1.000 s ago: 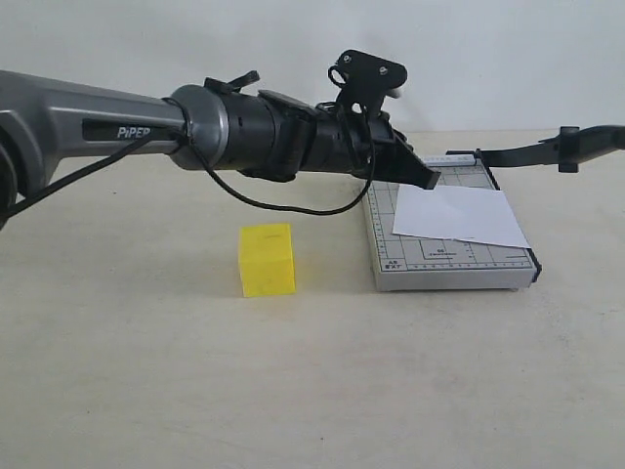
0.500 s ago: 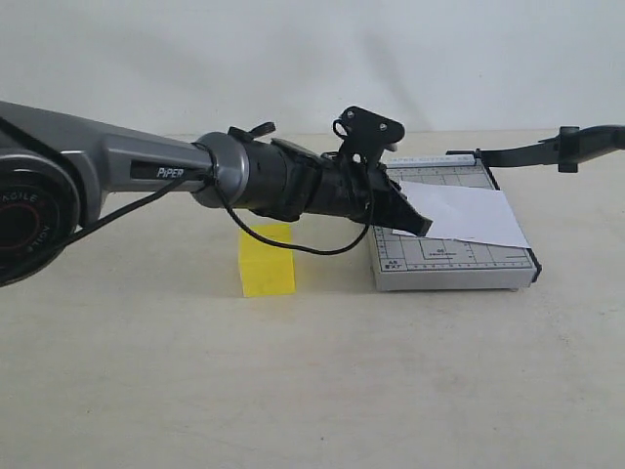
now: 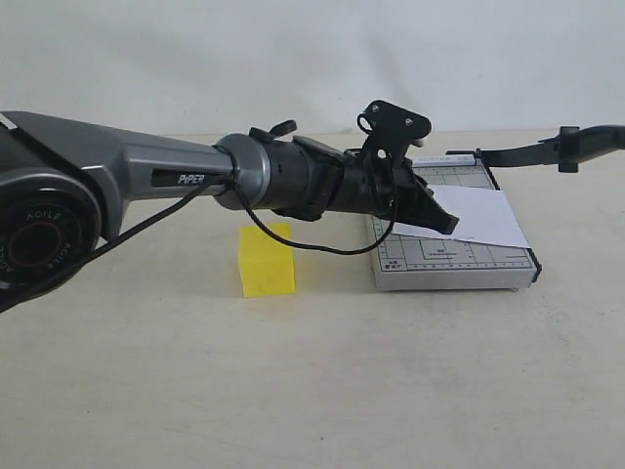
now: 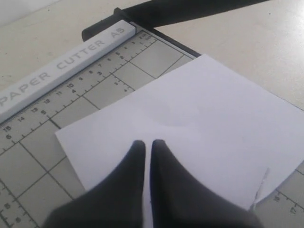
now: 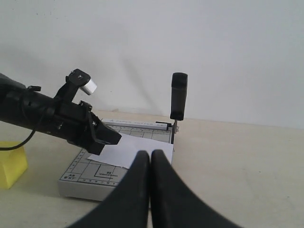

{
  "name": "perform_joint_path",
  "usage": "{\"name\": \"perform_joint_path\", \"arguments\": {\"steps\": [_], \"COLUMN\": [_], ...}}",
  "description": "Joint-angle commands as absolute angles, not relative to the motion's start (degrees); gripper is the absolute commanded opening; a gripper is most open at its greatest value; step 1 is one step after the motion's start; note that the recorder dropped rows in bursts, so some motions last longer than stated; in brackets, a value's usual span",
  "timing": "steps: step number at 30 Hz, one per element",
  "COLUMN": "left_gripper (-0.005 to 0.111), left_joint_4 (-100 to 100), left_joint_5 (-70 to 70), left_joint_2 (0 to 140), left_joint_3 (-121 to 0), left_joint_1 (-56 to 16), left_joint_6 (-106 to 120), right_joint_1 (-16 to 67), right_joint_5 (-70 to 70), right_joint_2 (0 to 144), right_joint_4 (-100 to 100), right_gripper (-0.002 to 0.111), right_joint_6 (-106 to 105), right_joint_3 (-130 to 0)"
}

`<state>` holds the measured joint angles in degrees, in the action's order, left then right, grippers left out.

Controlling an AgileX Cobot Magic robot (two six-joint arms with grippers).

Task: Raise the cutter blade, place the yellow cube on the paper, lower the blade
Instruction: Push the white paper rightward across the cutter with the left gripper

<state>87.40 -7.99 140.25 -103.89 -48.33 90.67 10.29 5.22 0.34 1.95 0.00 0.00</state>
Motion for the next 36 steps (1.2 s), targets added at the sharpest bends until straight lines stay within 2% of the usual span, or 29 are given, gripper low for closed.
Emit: {"name": "perform_joint_path", "arguments": {"steps": [1, 7, 12, 24, 36], "left_gripper": [0.004, 0.004, 0.004, 0.004, 0.004], "left_joint_4": [88.0, 88.0, 88.0, 91.6, 80.4], "left_joint_5": [-8.7, -11.6, -7.7, -7.5, -5.8], "left_joint_2": [140.3, 140.3, 141.8, 149.3, 142.2], "left_joint_3": [-104.2, -104.2, -104.8, -117.9, -121.3], "left_joint_1": [-48.6, -49.2, -51.1, -51.8, -51.5], "left_joint_6": [91.1, 90.8, 91.5, 90.8, 90.9], "right_joint_1": [10.4, 10.4, 10.4, 10.4, 10.4], "right_joint_5": [4.8, 4.8, 4.8, 4.8, 4.8], "right_joint_2": [0.0, 0.0, 0.0, 0.0, 0.0], "right_joint_4": [1.8, 1.8, 1.8, 1.8, 1.8], "right_gripper": [0.000, 0.000, 0.000, 0.000, 0.000], "right_joint_6": [0.0, 0.0, 0.0, 0.0, 0.0], "right_joint_3": [0.0, 0.0, 0.0, 0.0, 0.0]}}
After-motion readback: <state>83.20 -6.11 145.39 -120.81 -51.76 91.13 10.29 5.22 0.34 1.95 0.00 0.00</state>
